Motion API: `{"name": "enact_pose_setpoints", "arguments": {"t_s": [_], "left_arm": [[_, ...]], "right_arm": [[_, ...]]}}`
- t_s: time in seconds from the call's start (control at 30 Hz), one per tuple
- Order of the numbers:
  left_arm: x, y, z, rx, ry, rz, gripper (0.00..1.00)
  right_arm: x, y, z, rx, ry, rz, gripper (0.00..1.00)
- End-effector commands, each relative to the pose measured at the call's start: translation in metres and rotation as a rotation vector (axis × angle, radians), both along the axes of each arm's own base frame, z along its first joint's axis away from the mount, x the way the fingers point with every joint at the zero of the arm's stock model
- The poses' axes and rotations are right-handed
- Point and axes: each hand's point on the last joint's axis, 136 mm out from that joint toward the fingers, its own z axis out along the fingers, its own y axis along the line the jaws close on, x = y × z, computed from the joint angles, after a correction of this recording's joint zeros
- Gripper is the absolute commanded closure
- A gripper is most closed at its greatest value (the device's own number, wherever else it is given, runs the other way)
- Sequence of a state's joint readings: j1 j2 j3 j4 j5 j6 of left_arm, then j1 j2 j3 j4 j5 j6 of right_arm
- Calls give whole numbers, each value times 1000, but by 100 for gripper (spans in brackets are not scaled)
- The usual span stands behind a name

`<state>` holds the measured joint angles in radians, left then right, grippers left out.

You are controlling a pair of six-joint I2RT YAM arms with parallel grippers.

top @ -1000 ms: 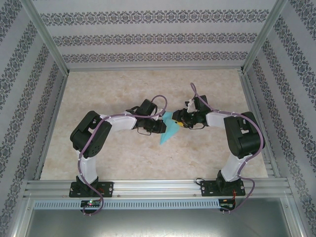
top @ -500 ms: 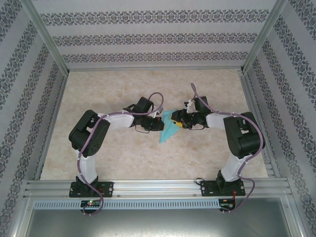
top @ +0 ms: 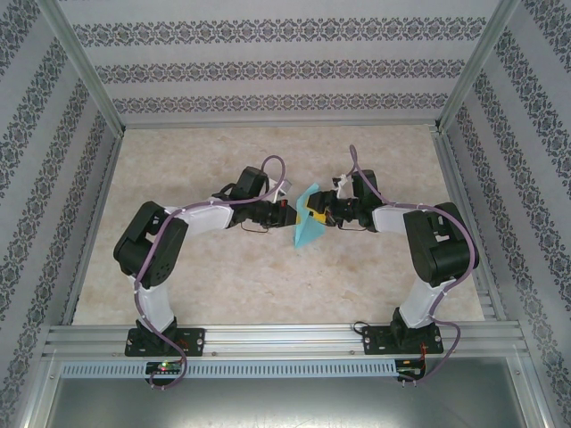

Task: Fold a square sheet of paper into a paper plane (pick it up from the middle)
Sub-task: Pick up the paper from the center of the table.

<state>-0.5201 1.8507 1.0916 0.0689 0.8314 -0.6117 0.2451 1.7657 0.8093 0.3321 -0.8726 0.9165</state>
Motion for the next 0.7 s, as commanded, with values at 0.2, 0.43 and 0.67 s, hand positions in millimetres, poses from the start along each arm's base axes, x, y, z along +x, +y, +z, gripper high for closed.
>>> {"name": "enact_pose_setpoints", "arguments": {"t_s": [0.2,0.43,0.67], "left_arm": [[4,2,30,-115,-38,2,100],[8,7,30,-151,-22,22,100],[11,12,34,-157,-31,38,93]], "right_arm": [[5,16,27,111,-42,30,53],[4,21,34,146,-50,39,64],[6,22,37,155,-55,44,80]]}}
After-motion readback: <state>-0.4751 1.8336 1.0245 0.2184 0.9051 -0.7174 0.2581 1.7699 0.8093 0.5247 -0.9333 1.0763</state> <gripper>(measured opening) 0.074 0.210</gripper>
